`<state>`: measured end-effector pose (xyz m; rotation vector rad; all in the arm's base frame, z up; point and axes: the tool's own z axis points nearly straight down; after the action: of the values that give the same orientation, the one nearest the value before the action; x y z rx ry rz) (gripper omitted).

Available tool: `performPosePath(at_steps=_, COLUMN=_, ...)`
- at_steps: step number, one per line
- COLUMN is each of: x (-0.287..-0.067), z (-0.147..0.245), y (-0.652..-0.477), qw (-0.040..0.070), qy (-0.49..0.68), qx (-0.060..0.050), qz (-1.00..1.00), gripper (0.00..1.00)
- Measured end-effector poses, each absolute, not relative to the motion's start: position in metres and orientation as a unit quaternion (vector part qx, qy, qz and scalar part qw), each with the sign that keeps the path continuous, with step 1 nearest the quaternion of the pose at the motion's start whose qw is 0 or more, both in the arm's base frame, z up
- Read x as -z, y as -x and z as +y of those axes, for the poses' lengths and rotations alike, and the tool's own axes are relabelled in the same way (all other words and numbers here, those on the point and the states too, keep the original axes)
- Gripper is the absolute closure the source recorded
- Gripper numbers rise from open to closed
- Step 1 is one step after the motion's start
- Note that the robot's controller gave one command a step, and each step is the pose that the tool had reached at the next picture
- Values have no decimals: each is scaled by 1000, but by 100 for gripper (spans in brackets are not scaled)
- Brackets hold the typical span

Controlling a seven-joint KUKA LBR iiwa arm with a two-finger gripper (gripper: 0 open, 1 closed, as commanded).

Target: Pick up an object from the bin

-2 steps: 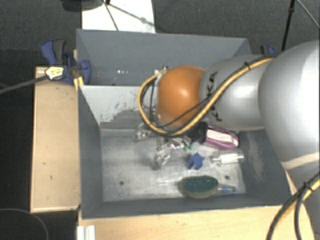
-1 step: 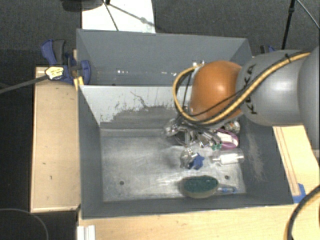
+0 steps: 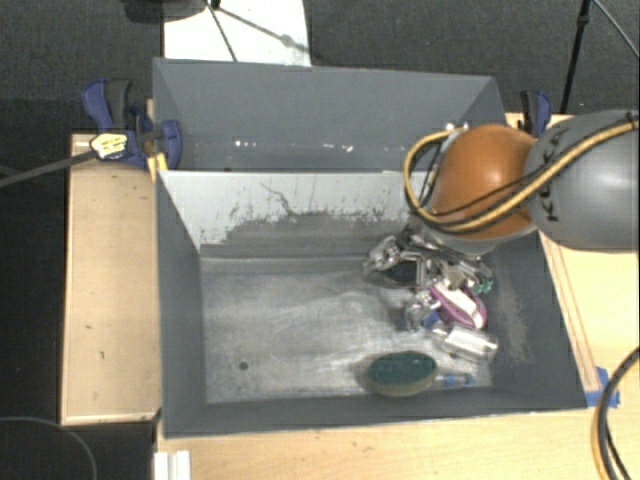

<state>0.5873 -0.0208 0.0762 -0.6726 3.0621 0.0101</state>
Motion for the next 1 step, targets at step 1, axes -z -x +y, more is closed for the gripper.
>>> performPosePath(at_steps=1, x=-72, z=-100, y=-564, qw=3, qy=189, qx=-3, qz=982, gripper=0)
